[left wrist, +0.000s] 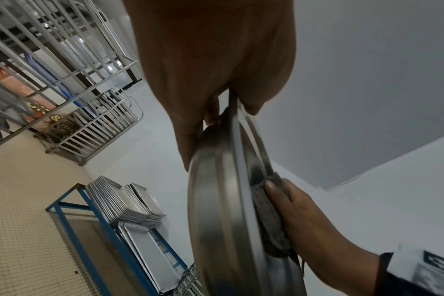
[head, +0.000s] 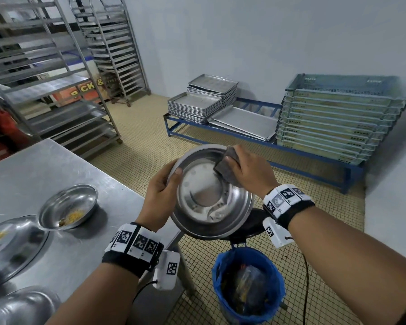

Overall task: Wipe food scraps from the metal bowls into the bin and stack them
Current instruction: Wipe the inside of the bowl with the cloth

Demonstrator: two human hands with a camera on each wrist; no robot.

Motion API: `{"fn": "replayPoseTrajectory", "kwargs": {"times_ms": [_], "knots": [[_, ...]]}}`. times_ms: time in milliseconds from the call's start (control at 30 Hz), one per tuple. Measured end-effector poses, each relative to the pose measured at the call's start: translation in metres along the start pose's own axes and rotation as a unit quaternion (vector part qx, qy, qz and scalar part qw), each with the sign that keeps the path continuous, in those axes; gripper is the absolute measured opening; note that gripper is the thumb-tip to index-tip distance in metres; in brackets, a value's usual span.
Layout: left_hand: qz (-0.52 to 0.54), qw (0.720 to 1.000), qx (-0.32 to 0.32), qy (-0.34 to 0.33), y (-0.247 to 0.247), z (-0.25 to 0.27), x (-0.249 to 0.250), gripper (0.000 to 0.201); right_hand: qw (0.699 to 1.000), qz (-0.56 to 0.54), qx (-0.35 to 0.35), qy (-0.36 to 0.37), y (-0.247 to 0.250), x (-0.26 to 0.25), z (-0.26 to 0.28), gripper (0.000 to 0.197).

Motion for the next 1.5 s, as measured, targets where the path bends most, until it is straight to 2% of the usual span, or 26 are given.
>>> {"fn": "replayPoseTrajectory", "kwargs": {"times_ms": [233,300,400,533,700,900,1000,1100,1167,1233,1400,1500], "knots": [[-0.042,0.999,-0.035,0.006,-0.01,-0.002,0.0,0.031,0.998,-0.007,0.005,0.066,0.009,-0.022,-0.022,0.046],[-0.029,0.999,-0.019,-0.007,-0.004,-0.002,0.003,0.031,0.998,-0.054,0.01,0.028,0.012,-0.013,-0.014,0.045],[-0.007,1.0,0.012,-0.014,0.003,-0.002,0.005,0.027,0.989,-0.125,0.021,-0.07,0.007,0.002,0.005,0.031],[-0.017,0.999,0.017,-0.022,-0.006,0.0,0.004,0.028,0.982,-0.157,0.04,-0.099,0.01,-0.001,0.004,0.019],[-0.021,0.999,-0.004,-0.028,-0.018,0.001,0.008,0.031,0.992,-0.087,0.075,-0.05,0.031,-0.006,-0.015,0.037],[-0.002,1.0,0.006,-0.028,-0.007,0.003,0.007,0.028,0.98,-0.159,0.074,-0.089,0.022,0.007,0.011,0.024],[-0.071,0.997,-0.007,-0.023,-0.007,0.0,0.006,0.025,0.987,-0.124,0.081,-0.057,0.03,-0.003,0.005,0.024],[-0.19,0.98,-0.039,-0.046,-0.009,-0.009,0.015,0.021,0.998,-0.038,0.039,0.028,0.038,-0.025,-0.006,0.028],[-0.246,0.966,-0.063,-0.059,-0.013,-0.013,0.023,0.022,0.998,-0.008,0.021,0.059,0.04,-0.04,-0.011,0.026],[-0.256,0.961,-0.068,-0.074,-0.013,-0.014,0.031,0.023,0.998,-0.018,0.023,0.052,0.039,-0.046,-0.01,0.024],[-0.191,0.979,-0.034,-0.06,0.0,-0.008,0.026,0.016,0.994,-0.089,0.041,-0.042,0.033,-0.037,0.013,0.028],[-0.19,0.979,-0.04,-0.055,-0.003,-0.001,0.021,0.015,0.998,-0.05,0.032,-0.037,0.033,-0.044,0.013,0.03]]}}
Point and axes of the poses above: each hand's wrist, its own z-axis away from the middle knuckle, its own y-axis out of the back of the hand, x = y × z, the point moved 6 cm from there along -z, towards the middle knuckle, and after that the axes turned 14 degrees about y, right-handed, at the moved point
